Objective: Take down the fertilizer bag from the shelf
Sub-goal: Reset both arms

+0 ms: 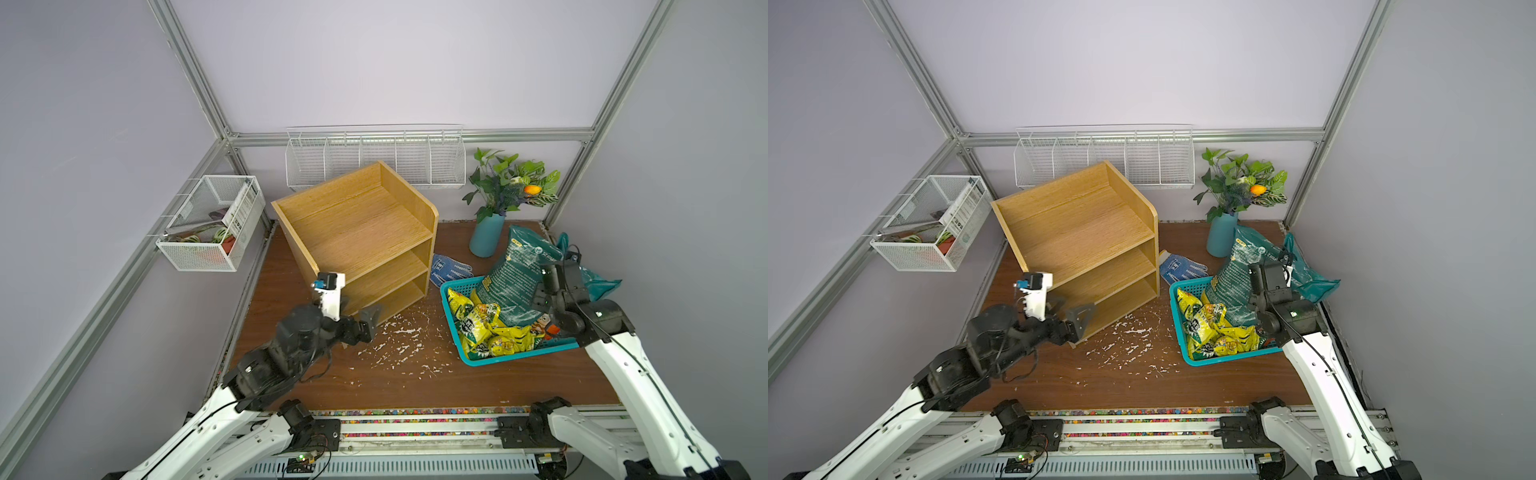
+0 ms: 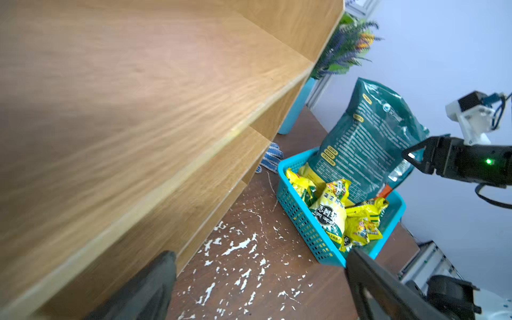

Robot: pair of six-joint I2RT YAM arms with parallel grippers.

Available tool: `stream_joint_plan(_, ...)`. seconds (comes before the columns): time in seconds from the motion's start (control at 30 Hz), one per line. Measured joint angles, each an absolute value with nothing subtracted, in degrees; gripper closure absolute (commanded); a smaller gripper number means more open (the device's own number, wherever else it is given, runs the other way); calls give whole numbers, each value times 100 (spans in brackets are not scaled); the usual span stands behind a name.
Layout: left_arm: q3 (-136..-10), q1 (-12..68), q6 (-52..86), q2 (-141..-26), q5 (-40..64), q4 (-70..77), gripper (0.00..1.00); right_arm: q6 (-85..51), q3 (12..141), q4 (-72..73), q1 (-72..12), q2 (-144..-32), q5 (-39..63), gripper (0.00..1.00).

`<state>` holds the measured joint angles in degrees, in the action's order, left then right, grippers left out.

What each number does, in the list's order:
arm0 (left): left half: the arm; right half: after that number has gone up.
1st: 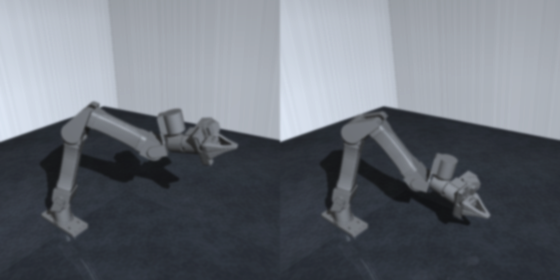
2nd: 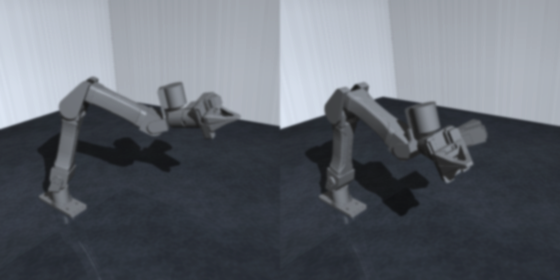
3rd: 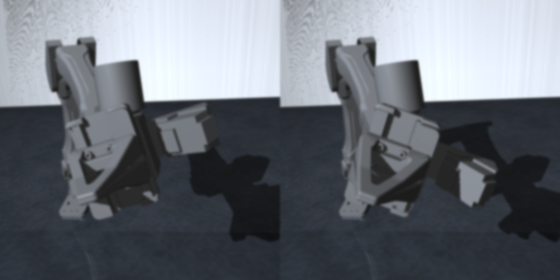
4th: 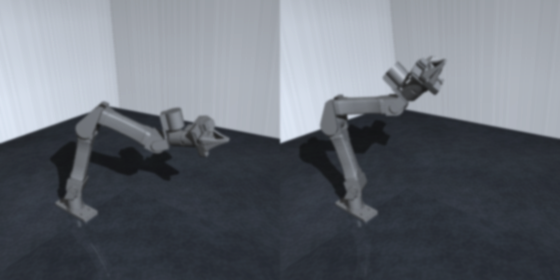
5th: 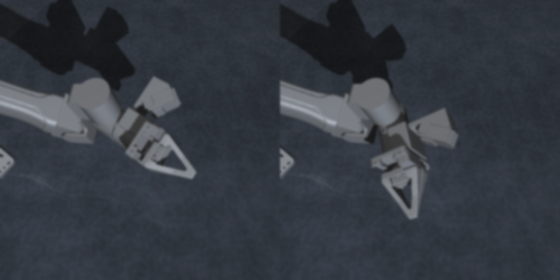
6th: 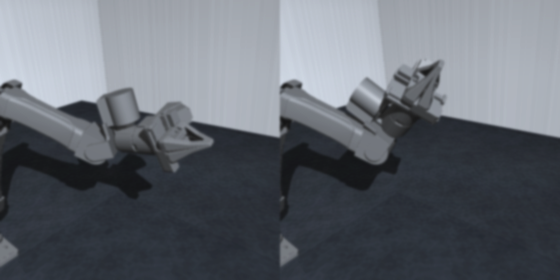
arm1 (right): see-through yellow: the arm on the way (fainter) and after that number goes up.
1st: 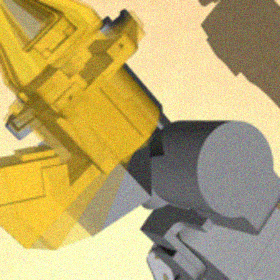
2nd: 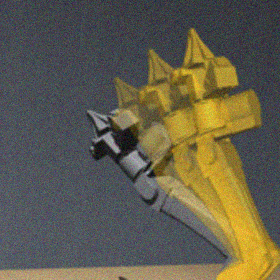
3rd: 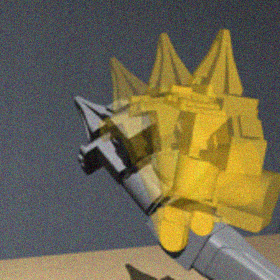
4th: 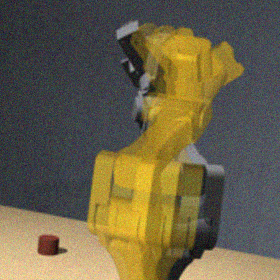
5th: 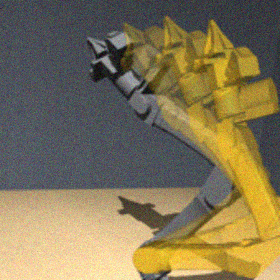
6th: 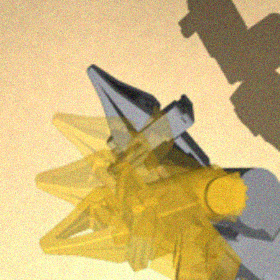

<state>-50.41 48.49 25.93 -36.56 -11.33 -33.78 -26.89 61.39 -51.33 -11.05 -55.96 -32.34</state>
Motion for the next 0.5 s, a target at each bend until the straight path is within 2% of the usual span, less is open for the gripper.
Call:
stream_joint_plan(0.1, -4858, 4849, 3044, -3334, -1590, -4023, 2, -2539, 5653, -4613, -808, -5542, -2987, 36)
stream_joint_plan(0.27, -4217, 4849, 3701, -2735, -2475, -4842, 0, -2209, 4578, -3605, -784, -5478, -2556, 33)
stream_joint_plan(0.5, -3422, 4759, 3199, -2447, -3979, -4023, 0, -1678, 3533, -1822, -773, -5371, -2443, 32)
